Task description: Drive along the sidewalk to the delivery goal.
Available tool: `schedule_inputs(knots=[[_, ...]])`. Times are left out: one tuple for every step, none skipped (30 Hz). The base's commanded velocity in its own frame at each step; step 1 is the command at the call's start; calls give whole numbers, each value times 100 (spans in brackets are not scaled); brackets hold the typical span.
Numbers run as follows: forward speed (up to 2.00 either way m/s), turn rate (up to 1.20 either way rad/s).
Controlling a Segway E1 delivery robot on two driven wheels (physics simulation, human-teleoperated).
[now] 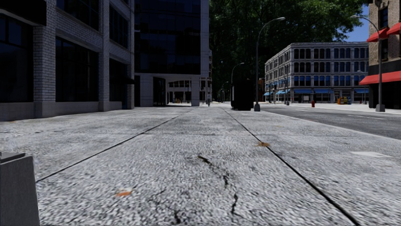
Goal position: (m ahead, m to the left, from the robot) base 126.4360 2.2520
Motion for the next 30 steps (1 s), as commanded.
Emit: schedule_inputs(knots=[[161, 0], [152, 0], [148, 0], [143, 0], [139, 0], [138, 0], [136, 0], [136, 0], [136, 0], [136, 0], [136, 0], [136, 0], [136, 0], [136, 0], [136, 0], [136, 0], [136, 0], [136, 0], [136, 0], [136, 0], [136, 0], [136, 0], [136, 0], [136, 0], [136, 0], [136, 0], [136, 0], [136, 0], [200, 0], [200, 0]])
